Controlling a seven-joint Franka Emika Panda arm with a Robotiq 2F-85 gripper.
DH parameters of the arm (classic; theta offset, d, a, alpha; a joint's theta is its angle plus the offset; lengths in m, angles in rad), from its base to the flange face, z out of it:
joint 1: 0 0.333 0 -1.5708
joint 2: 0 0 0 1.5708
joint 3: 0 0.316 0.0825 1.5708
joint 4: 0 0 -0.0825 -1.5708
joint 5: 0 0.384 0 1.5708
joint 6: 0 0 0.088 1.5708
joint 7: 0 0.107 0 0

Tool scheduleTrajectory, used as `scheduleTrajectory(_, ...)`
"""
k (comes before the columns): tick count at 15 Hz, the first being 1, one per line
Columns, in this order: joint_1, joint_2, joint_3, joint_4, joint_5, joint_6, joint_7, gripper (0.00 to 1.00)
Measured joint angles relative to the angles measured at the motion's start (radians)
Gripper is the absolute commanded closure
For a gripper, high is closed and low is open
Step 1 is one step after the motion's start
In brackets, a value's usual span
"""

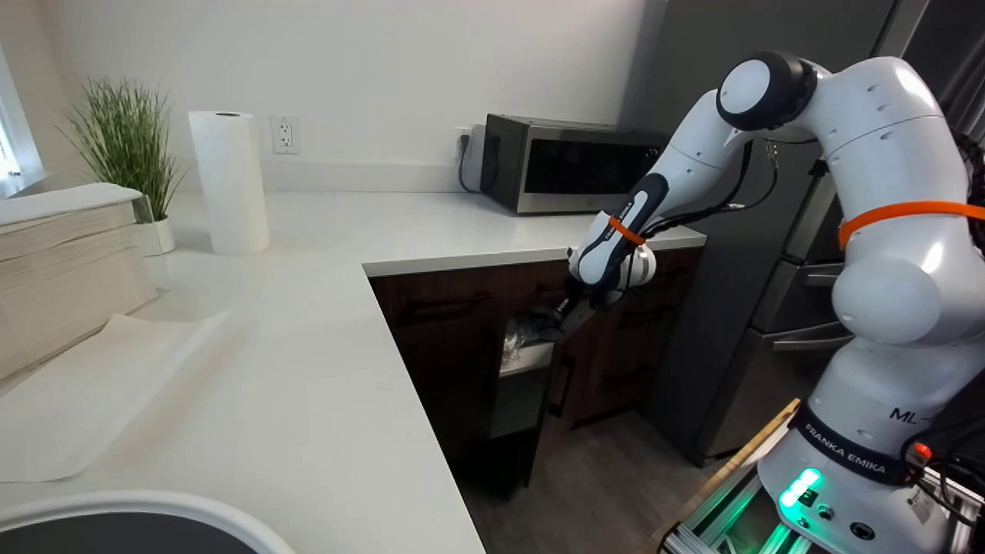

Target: Open the first drawer from the right.

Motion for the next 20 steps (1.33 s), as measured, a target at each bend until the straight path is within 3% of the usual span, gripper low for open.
scheduleTrajectory(12, -0.004, 0.114, -0.001, 0.083, -0.012, 0.006, 0.002, 1.0)
scheduleTrajectory(20, 0.007, 0.099, -0.063, 0.068, -0.106, -0.047, -0.048, 1.0)
